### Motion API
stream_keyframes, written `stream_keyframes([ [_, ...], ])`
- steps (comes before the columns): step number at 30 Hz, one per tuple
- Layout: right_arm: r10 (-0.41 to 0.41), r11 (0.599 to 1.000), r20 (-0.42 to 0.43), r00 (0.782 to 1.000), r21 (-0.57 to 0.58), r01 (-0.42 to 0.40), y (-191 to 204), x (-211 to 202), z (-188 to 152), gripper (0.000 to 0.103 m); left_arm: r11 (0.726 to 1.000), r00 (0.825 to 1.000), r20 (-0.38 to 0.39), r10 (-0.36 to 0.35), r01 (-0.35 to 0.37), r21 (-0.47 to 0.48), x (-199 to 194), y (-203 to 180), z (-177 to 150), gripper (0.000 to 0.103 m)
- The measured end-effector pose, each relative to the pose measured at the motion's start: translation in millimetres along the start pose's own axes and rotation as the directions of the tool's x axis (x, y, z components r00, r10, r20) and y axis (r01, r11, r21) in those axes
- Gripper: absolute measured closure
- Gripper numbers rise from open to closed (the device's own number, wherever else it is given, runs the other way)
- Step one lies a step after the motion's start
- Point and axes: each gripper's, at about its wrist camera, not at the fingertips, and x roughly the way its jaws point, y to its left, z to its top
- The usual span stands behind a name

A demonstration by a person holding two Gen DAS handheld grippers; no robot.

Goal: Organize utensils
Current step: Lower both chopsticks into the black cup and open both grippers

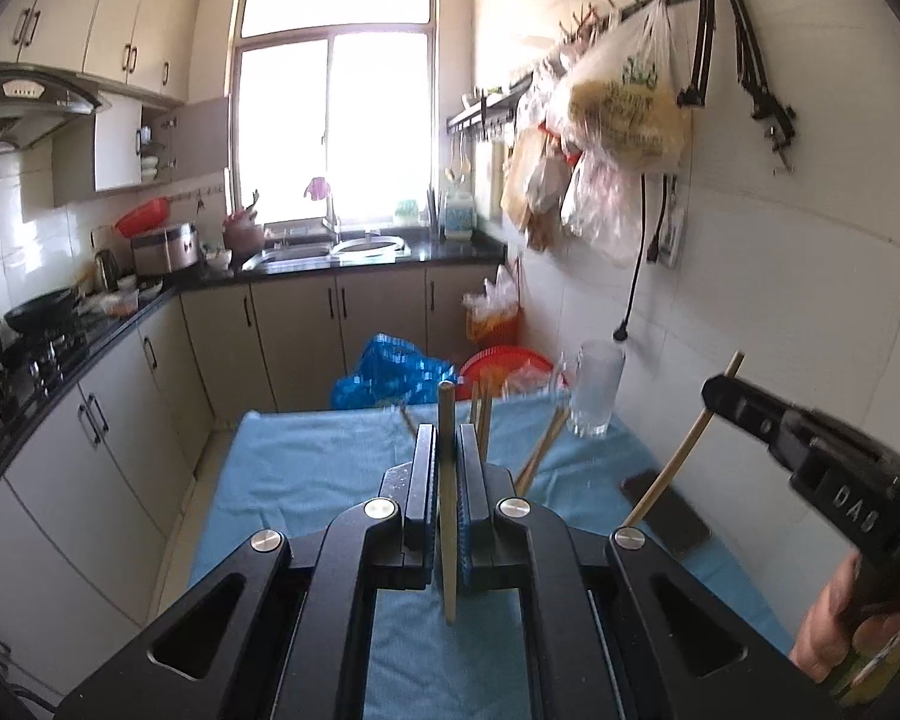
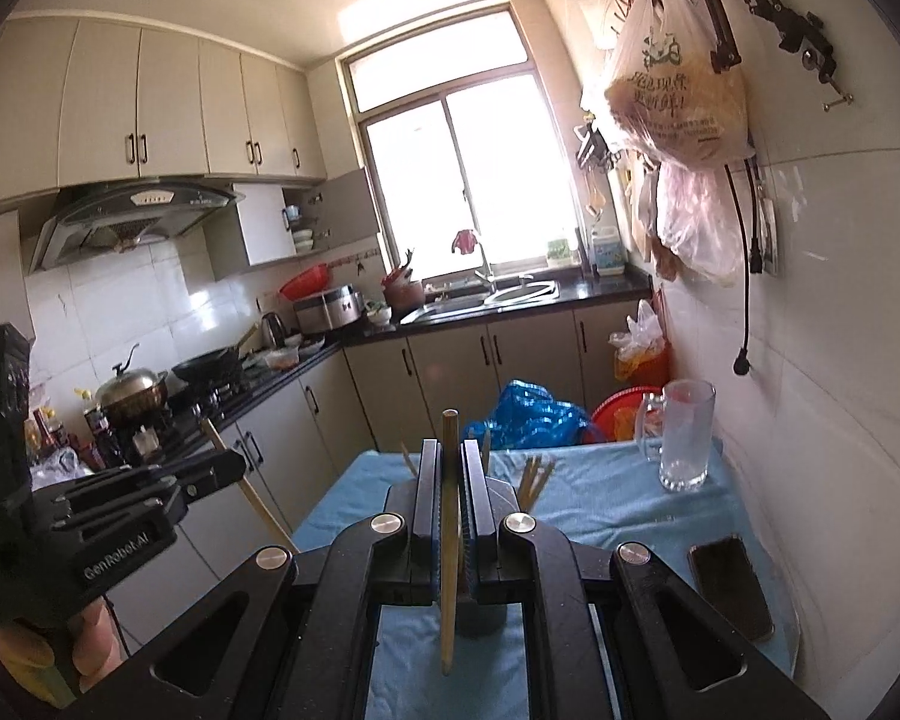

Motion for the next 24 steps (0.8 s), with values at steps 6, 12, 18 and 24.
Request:
stream_keyframes([
  [6, 0.005, 1.000, 0.035, 0.999, 0.003, -0.005, 3, 18, 18, 0.097, 1.000, 0.998, 0.056, 0.002, -0.001, -0.009, 13, 1, 29, 0.098],
  [12, -0.035, 0.999, 0.048, 0.998, -0.037, 0.037, 9, 51, 27, 0.097, 0.999, 0.999, 0.043, -0.027, 0.029, -0.028, 48, 2, 39, 0.098],
  [18, -0.046, 0.999, 0.034, 0.998, -0.026, 0.047, 2, 86, 29, 0.097, 0.993, 0.997, 0.016, -0.072, 0.073, -0.091, 88, 18, 40, 0.098],
  [24, -0.057, 0.998, -0.005, 0.998, -0.007, 0.057, -9, 118, 20, 0.097, 0.990, 0.996, -0.026, -0.089, 0.086, -0.112, 124, 29, 26, 0.098],
])
